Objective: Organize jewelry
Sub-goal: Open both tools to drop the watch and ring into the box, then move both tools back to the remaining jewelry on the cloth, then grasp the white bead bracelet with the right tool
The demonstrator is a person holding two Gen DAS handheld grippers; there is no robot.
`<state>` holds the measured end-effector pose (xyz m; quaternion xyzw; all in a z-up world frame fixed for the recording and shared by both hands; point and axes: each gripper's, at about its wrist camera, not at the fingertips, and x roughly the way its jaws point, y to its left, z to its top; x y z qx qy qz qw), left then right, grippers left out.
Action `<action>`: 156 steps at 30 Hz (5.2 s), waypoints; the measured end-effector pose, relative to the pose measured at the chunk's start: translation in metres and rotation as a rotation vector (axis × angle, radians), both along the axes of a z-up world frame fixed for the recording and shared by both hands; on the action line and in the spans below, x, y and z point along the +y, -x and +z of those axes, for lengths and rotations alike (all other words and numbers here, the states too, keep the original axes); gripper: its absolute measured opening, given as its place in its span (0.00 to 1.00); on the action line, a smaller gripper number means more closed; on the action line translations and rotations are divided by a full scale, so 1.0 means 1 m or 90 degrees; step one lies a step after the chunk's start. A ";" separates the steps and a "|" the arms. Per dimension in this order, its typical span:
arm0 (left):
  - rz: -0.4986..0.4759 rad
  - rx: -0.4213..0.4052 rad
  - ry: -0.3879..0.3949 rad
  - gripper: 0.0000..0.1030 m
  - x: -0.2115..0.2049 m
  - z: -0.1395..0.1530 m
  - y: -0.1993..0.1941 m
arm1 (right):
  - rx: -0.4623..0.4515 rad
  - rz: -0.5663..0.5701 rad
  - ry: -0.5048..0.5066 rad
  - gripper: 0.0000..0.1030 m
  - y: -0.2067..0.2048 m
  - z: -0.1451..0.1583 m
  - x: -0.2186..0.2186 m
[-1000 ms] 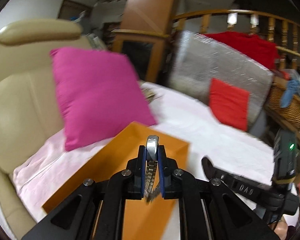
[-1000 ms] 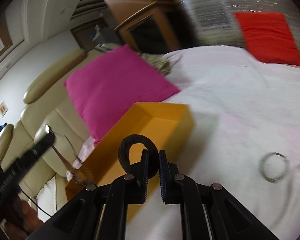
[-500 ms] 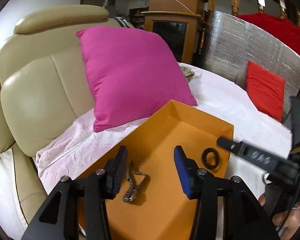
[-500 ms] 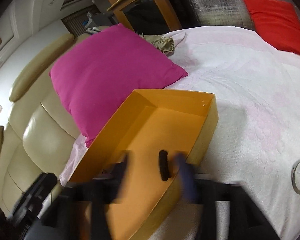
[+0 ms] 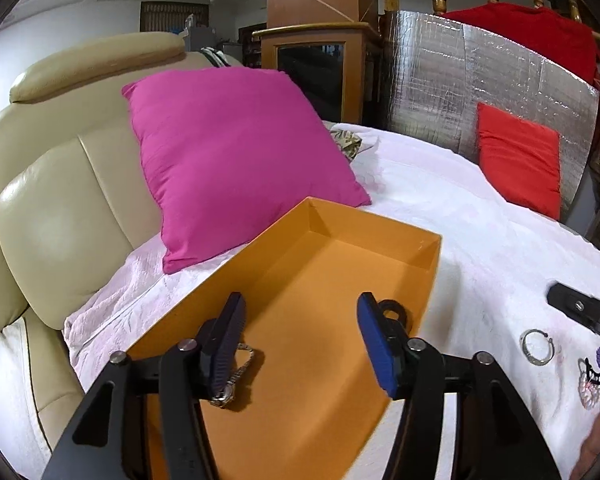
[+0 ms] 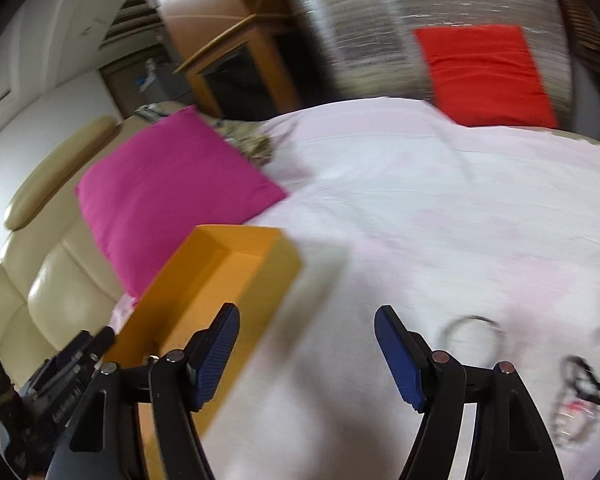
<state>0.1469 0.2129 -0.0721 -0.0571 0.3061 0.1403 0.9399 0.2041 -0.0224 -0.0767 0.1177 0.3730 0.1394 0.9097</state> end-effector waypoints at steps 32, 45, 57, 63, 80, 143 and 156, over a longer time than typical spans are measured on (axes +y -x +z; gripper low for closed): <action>-0.225 0.003 -0.121 0.87 -0.172 -0.012 -0.025 | -0.019 -0.229 -0.037 0.72 0.083 -0.007 -0.216; -0.291 0.042 -0.133 0.87 -0.236 -0.032 -0.036 | 0.072 -0.198 -0.200 0.71 0.079 -0.029 -0.278; -0.341 0.079 -0.151 0.87 -0.259 -0.044 -0.033 | 0.201 -0.148 -0.143 0.45 0.041 -0.073 -0.247; -0.327 0.084 -0.156 0.87 -0.250 -0.044 -0.035 | 0.193 -0.150 -0.092 0.26 0.036 -0.075 -0.234; -0.359 0.098 -0.141 0.87 -0.258 -0.048 -0.036 | 0.156 -0.201 -0.114 0.03 0.044 -0.062 -0.264; -0.424 0.190 -0.035 0.06 -0.249 -0.088 -0.088 | 0.190 -0.208 -0.116 0.08 0.066 -0.063 -0.277; -0.415 0.156 -0.025 0.46 -0.238 -0.075 -0.090 | 0.229 -0.213 -0.009 0.15 0.052 -0.082 -0.253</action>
